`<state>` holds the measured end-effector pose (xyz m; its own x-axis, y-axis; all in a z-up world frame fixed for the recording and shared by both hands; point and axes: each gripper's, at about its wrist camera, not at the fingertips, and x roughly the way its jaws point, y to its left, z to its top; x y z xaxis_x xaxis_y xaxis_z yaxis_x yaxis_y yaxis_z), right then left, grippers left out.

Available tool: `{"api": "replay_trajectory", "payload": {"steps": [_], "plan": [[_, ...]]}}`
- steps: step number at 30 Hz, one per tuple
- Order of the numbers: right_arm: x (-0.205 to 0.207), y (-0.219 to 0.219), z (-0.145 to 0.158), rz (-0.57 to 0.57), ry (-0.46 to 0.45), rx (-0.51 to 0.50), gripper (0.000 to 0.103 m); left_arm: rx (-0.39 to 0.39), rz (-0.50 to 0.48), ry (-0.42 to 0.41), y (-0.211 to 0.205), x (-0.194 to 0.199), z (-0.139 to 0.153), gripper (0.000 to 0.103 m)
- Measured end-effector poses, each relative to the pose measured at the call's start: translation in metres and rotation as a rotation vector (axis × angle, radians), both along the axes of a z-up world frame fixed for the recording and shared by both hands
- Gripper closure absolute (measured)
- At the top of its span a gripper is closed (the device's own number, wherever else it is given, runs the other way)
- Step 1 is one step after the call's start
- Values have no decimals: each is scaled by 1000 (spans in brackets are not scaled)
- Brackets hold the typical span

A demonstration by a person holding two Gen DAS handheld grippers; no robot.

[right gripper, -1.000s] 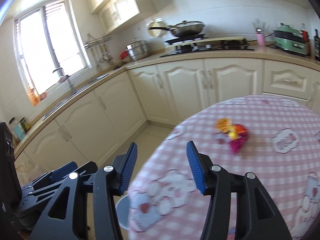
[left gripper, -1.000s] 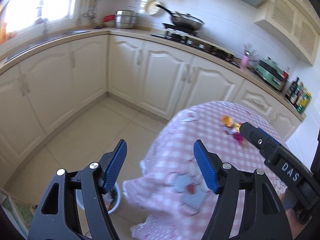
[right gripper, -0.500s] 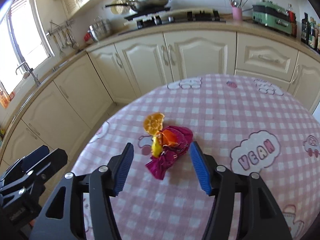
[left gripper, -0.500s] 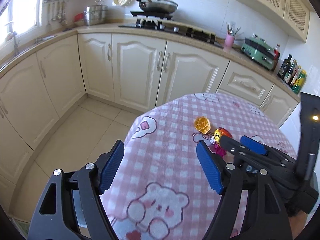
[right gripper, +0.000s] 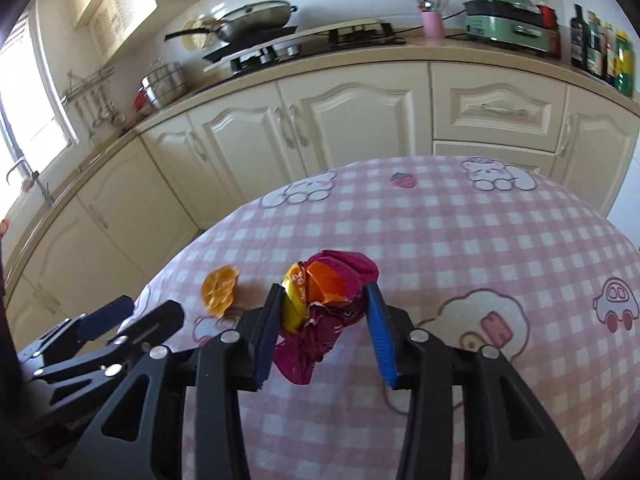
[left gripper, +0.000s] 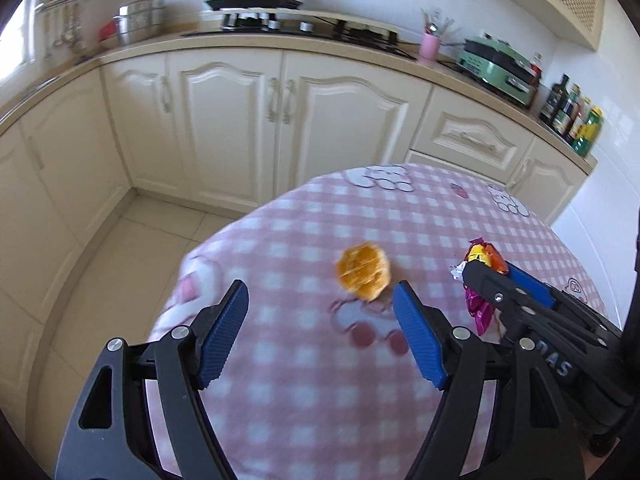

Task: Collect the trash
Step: 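Grasp the pink candy wrapper with the right tool while the left tool grasps the orange slice, then carry the orange slice and pink wrapper over the blue bucket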

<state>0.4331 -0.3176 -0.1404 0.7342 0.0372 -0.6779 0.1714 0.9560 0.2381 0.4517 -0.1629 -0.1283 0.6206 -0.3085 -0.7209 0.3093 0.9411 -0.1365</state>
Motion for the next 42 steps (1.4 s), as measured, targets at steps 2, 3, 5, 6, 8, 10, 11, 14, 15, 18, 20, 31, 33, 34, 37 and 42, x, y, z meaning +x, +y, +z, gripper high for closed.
{"api": "replay_trajectory", "payload": {"steps": [2,3,5,6,8,10,11,14,15,18,20,31,33,34,37,42], "plan": [[-1,-8,0,-24,-10,14,62,12,-13,8,-10,7,-4,31],[-2,-12,-1,-32,-10,13,62,17,-14,12,-14,10,-6,31],[0,-17,-1,-36,-9,31,62,21,-19,24,-20,17,-10,31],[1,-18,-2,-40,-8,31,62,23,-23,22,-23,18,-11,31],[2,-20,-2,-41,-3,34,62,54,-41,23,-30,21,-14,34],[3,-20,-3,-39,0,31,62,94,-51,34,-38,25,-20,44],[2,-20,-3,-37,0,31,62,102,-53,32,-39,26,-21,52],[3,-17,-5,-26,7,28,62,73,-58,31,-34,29,-18,71],[3,-15,-5,-22,7,23,62,59,-53,35,-31,28,-18,71],[1,-10,-3,-12,-2,12,62,36,-45,26,-21,22,-13,71],[0,-4,1,4,-10,14,62,14,-39,14,-12,15,-7,72],[-31,88,43,205,-112,9,62,-24,122,-88,94,-55,40,72],[-39,111,46,243,-113,28,62,-21,160,-104,117,-71,47,72],[-43,121,47,258,-114,32,62,-17,172,-106,125,-75,49,72],[-55,155,51,318,-111,32,62,-15,223,-117,156,-96,53,72],[-75,211,55,412,-107,29,62,-19,296,-109,205,-127,49,71]]}}
